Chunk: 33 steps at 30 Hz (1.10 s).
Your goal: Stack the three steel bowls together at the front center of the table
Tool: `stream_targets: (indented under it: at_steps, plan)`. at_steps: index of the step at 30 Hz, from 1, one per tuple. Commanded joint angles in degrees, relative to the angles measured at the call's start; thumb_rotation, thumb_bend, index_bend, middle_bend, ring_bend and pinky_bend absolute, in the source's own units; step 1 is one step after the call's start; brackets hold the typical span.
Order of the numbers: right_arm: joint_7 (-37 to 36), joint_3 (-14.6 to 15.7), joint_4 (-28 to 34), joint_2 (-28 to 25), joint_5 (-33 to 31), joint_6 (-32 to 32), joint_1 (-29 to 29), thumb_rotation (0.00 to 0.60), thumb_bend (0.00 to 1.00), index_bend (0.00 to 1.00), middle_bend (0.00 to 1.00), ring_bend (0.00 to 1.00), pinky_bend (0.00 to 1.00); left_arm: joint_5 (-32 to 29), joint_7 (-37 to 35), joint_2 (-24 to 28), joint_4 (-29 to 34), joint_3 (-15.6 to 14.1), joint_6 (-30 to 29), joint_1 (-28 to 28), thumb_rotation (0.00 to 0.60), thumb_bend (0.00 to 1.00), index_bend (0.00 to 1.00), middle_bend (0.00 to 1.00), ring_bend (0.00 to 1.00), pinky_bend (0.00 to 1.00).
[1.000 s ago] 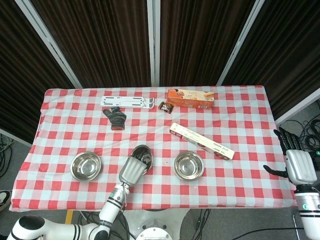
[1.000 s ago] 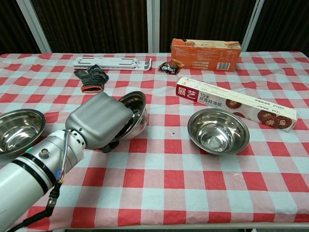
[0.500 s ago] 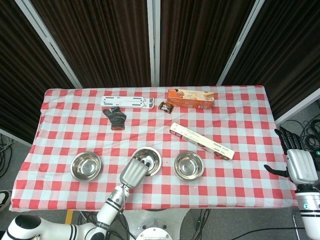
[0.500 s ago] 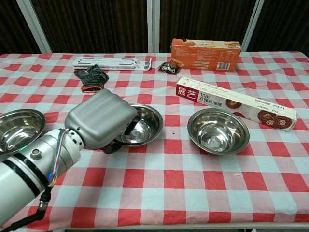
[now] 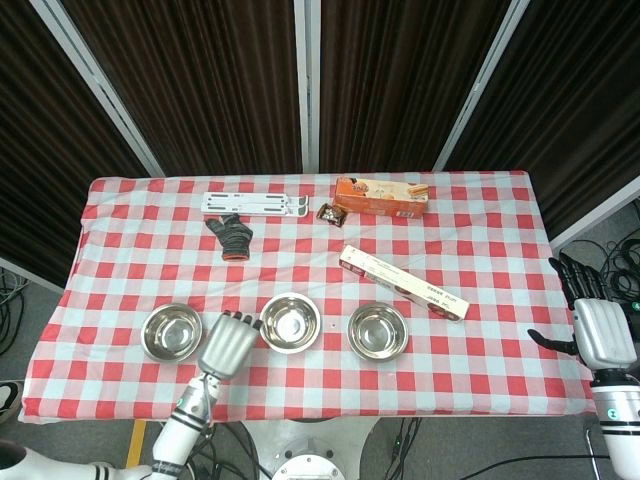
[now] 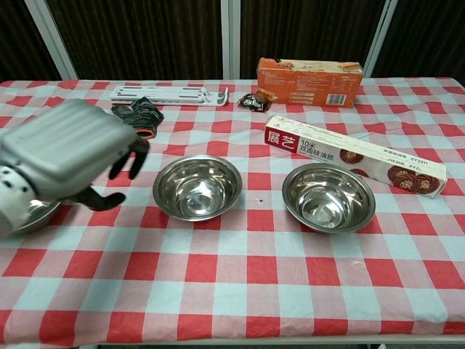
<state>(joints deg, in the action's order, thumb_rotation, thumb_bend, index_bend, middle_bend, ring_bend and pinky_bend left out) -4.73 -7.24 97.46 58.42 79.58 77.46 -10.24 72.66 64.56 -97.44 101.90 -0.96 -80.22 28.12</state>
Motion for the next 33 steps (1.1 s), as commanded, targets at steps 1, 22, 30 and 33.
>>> stream_targets:
  at_steps: [1, 22, 30, 33]
  plan:
    - [0.2, 0.1, 0.0, -0.1, 0.1, 0.2, 0.1, 0.600, 0.04, 0.00, 0.00, 0.00, 0.00, 0.9, -1.7, 6.6, 4.9, -2.2, -7.4, -5.5, 0.600, 0.26, 0.58, 0.68, 0.62, 0.69]
    - [4.4, 0.6, 2.2, 0.1, -0.4, -1.1, -0.5, 0.600, 0.04, 0.00, 0.00, 0.00, 0.00, 2.5, -22.8, 7.6, -7.3, -4.7, -5.1, -13.9, 0.600, 0.17, 0.49, 0.56, 0.48, 0.58]
    - [5.9, 0.7, 2.8, 0.7, -0.7, -1.3, -0.7, 0.600, 0.04, 0.00, 0.00, 0.00, 0.00, 2.5, -24.4, 7.4, -10.0, -3.9, -3.2, -14.6, 0.600, 0.17, 0.48, 0.56, 0.48, 0.58]
    - [6.3, 0.8, 3.1, 0.7, -0.8, -1.3, -0.7, 0.600, 0.04, 0.00, 0.00, 0.00, 0.00, 2.4, -24.9, 6.5, -12.5, -3.0, -2.4, -14.5, 0.600, 0.17, 0.48, 0.56, 0.48, 0.58]
